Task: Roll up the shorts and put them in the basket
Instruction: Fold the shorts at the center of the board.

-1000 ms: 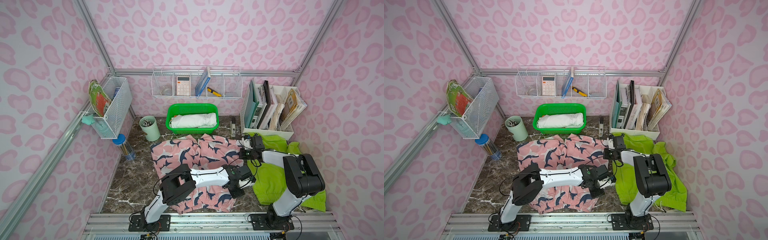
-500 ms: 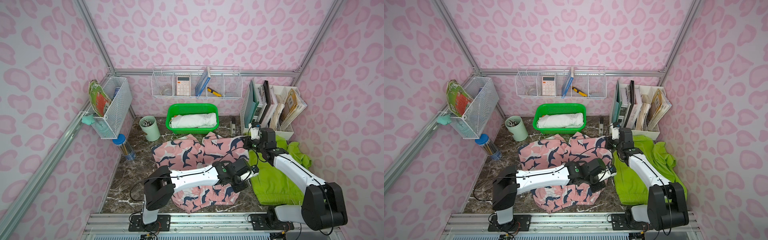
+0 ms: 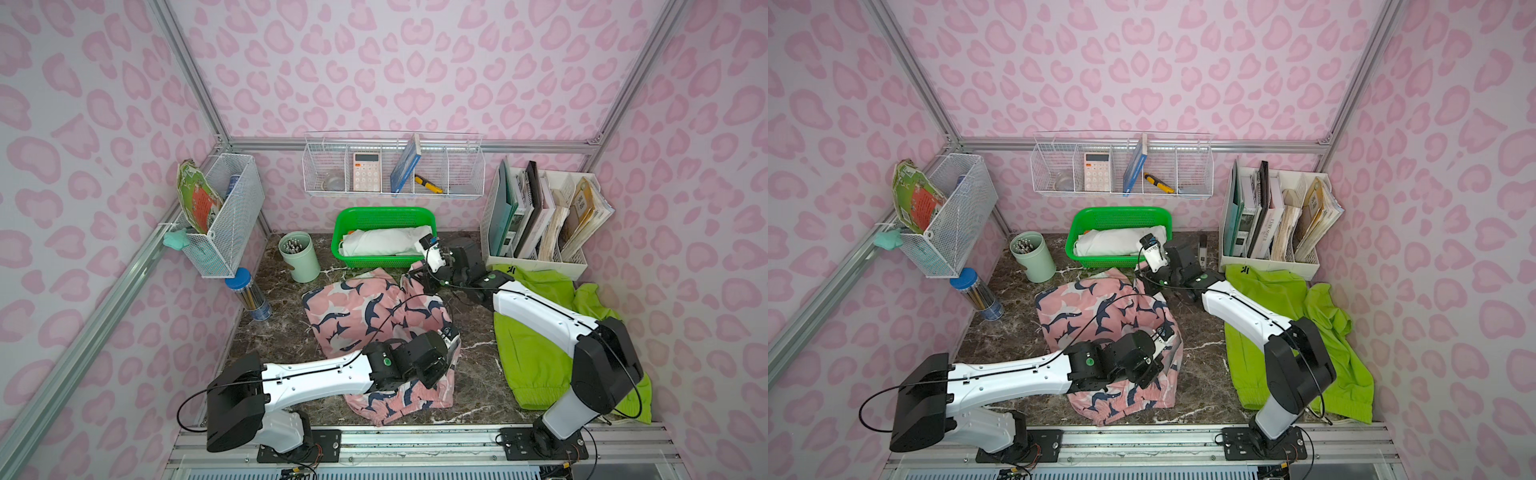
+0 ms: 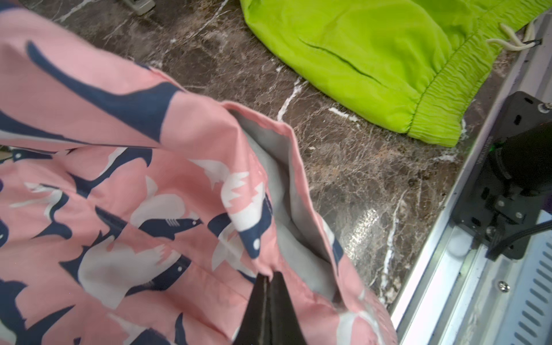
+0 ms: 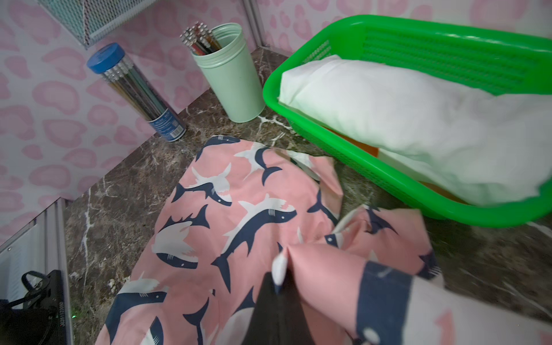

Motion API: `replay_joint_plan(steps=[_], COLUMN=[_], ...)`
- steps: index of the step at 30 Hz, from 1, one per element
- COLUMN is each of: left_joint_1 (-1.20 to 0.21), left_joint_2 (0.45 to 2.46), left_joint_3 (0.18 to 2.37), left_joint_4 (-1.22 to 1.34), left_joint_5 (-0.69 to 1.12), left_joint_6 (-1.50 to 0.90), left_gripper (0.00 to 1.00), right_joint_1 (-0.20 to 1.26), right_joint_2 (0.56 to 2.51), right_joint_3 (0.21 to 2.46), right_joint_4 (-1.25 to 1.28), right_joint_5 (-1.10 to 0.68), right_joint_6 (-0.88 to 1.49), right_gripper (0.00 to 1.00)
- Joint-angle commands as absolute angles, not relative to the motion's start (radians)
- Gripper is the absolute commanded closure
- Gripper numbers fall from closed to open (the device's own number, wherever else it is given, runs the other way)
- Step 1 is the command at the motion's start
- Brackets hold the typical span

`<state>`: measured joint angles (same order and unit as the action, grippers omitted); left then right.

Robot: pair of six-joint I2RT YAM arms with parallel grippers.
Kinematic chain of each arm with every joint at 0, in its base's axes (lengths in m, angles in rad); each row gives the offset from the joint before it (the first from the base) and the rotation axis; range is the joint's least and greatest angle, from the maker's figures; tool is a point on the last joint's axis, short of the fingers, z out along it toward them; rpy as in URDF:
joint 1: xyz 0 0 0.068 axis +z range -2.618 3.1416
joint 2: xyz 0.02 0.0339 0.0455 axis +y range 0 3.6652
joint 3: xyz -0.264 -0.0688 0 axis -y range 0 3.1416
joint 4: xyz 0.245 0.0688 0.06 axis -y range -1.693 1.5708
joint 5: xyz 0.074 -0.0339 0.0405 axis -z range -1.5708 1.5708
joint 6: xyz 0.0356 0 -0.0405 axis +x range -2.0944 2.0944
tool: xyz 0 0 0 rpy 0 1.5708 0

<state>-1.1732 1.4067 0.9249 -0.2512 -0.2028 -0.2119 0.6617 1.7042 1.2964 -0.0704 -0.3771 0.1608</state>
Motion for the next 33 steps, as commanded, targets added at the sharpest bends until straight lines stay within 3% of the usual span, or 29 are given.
replay_joint_plan(steps=[1,9,16,23,33], left_joint_1=[-1.172,-1.172,-1.172,-1.17,-1.171], left_joint_2=[1.363,1.263,1.232,1.322,1.519], left_joint_3=[0.874,0.795,0.734,0.791,0.93], left_joint_4=[-0.261,-0.302,-0.347,-0.36,-0.272], left_joint_5=[-0.267,-0.332,-0.371,-0.4,-0.247], left_joint_6=[-0.298,-0.385,-0.44,-0.462,-0.35], left_gripper=[1.0,1.0,1.0,1.0,1.0], right_joint_1=[0.699,0.737,0.739,0.691,0.54], right_joint_2=[1.799,2.054,2.173,2.123,1.932], right_joint_3=[1.353,1.497,1.552,1.392,1.079], right_joint_4=[-0.077,-0.049,-0.126,-0.076,-0.026], right_joint_5=[-0.424,-0.45,-0.365,-0.321,-0.262], right_joint_6=[0.167,0.261,0.267,0.297,0.286], right_gripper=[1.0,1.0,1.0,1.0,1.0])
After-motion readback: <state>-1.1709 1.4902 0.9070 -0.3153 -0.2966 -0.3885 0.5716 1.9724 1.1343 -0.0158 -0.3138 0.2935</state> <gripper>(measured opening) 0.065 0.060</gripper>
